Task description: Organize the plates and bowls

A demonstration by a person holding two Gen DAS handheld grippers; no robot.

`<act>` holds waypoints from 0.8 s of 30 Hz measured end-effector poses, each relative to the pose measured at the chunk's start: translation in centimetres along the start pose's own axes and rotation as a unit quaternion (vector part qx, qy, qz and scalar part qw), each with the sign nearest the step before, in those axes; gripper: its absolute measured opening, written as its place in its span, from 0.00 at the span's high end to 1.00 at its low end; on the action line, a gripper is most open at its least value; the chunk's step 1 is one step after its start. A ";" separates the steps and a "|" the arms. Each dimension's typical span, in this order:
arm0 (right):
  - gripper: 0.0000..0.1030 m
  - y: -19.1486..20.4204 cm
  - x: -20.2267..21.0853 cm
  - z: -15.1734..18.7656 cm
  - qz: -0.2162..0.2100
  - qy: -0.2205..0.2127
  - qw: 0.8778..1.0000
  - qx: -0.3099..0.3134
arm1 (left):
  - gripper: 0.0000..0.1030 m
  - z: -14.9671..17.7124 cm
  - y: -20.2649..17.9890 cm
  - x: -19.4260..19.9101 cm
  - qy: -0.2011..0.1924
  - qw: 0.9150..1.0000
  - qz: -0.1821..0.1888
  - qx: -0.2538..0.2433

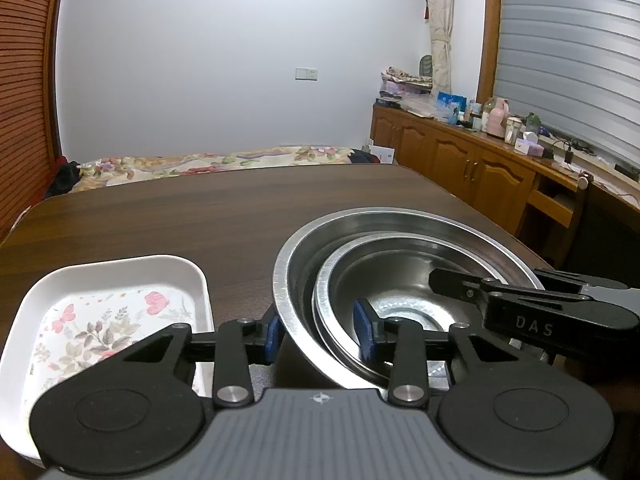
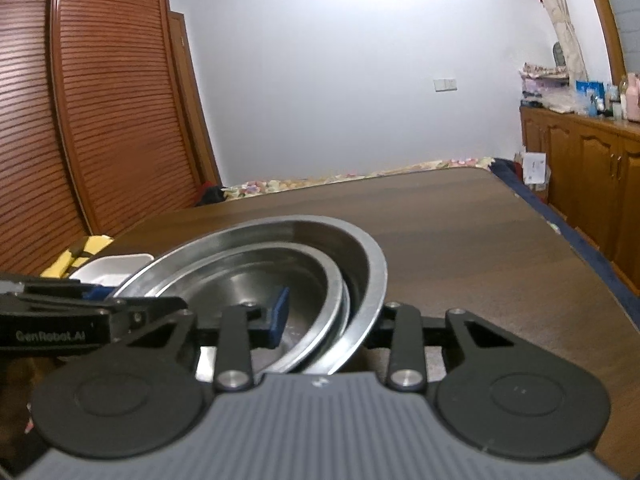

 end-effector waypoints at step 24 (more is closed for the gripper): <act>0.68 0.6 0.8 -5.2 0.003 -0.024 0.999 -0.032 | 0.66 -6.0 1.4 3.1 -0.035 0.999 -0.003 0.016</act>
Point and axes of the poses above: each gripper's, at about its wrist camera, not at the fingertips, and x roughly against the way its jaws point, y to its left, z to its underside, the point moved 1 cm from there along -x, roughly the way its jaws point, and after that the axes turned 5 degrees about -z, right-handed, at the moved point
